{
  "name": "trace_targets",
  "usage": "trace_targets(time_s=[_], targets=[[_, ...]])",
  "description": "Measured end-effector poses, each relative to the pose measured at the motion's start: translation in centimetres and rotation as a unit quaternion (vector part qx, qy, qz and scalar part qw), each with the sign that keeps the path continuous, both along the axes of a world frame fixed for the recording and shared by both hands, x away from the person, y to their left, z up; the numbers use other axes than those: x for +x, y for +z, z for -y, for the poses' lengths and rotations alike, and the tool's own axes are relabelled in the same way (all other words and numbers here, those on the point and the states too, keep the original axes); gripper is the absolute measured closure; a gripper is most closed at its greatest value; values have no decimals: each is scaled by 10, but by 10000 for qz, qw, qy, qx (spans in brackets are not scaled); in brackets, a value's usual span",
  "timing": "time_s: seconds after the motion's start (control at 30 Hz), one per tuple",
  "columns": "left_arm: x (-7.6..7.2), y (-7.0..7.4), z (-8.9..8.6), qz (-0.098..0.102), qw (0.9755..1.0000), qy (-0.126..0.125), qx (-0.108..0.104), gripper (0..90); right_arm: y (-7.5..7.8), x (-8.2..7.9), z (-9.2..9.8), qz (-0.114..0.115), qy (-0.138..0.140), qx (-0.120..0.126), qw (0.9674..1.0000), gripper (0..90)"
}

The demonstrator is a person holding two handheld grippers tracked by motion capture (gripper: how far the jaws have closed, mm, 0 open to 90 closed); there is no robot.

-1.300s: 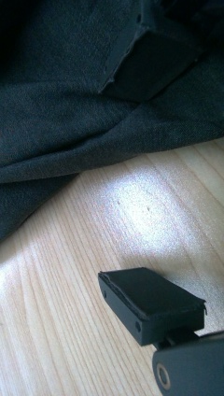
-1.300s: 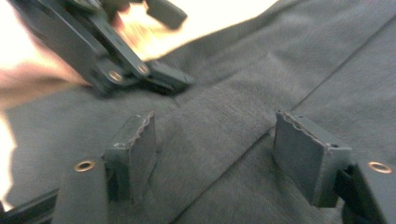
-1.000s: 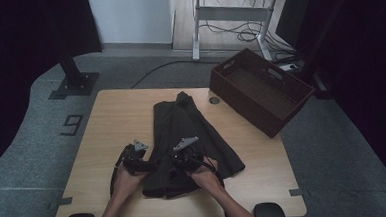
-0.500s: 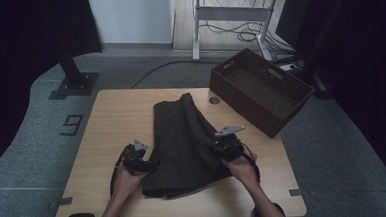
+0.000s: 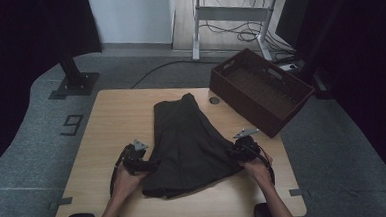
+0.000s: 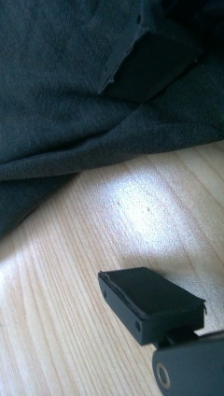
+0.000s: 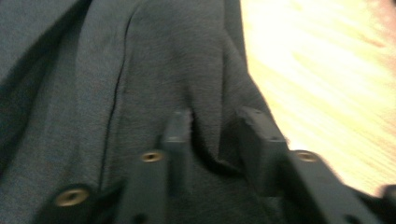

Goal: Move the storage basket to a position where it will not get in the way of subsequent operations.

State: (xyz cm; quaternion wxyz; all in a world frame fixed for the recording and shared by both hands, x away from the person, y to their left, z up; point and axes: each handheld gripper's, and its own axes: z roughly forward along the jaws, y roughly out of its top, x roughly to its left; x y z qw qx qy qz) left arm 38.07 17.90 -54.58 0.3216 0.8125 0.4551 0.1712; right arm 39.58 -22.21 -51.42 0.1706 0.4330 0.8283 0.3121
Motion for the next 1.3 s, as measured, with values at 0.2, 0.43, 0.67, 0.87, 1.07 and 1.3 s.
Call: trace_targets(time_s=[0.2, 0.43, 0.67, 0.87, 1.07, 1.3], targets=[[-6, 19, 8, 210, 9997, -44, -107, 172, 28, -1, -7, 340, 224, 280, 9988, 490], [-16, 29, 32, 212, 9985, -500, 53, 258, 21, 15, -28, 410, 260, -1, 9988, 821], [-13, 13, 32, -67, 9992, -403, 20, 248, -18, 29, -16, 142, 126, -136, 9997, 830], [-11, 12, 27, -132, 9992, -377, 31, 237, -22, 21, -8, 23, 91, 144, 9999, 888], [-7, 11, 9, -249, 9993, -266, -68, 218, -21, -1, -9, -167, 338, 282, 9989, 864], [-5, 11, -6, -378, 9989, -242, -146, 203, -22, -24, -11, -223, 591, 434, 9971, 813]])
